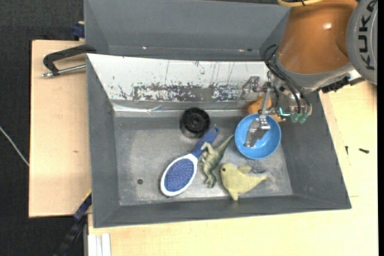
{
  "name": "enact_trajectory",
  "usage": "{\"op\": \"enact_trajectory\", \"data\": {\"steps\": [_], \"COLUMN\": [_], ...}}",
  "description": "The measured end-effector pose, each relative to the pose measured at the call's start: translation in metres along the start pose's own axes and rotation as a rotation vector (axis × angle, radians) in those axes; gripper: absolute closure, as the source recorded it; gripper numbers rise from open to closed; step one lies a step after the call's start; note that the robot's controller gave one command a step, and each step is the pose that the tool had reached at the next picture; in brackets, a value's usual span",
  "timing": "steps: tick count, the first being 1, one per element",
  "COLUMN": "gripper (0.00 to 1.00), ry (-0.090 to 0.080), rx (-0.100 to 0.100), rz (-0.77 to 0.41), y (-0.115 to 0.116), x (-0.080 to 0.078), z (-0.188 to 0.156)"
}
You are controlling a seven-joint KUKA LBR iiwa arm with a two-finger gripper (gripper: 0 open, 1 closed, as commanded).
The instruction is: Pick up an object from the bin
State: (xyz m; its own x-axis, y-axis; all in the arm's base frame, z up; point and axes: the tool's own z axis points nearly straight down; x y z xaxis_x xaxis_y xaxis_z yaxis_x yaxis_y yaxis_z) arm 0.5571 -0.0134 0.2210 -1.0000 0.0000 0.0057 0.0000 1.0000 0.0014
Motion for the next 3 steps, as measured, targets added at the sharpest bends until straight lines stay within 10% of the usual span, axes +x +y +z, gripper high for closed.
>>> {"op": "enact_trajectory", "data": {"steps": [1, 2, 3], "gripper": [0.0, 0.0, 1.0], "ry": [-0.013, -0.009, -0.017], "rx": [0.001, 0.002, 0.002], "rz": [-0.126, -0.331, -0.332], "y": [0.012, -0.064, -0.061], "x": [-0.004, -0.034, -0.038], "z": [-0.016, 0.151, 0.142]}}
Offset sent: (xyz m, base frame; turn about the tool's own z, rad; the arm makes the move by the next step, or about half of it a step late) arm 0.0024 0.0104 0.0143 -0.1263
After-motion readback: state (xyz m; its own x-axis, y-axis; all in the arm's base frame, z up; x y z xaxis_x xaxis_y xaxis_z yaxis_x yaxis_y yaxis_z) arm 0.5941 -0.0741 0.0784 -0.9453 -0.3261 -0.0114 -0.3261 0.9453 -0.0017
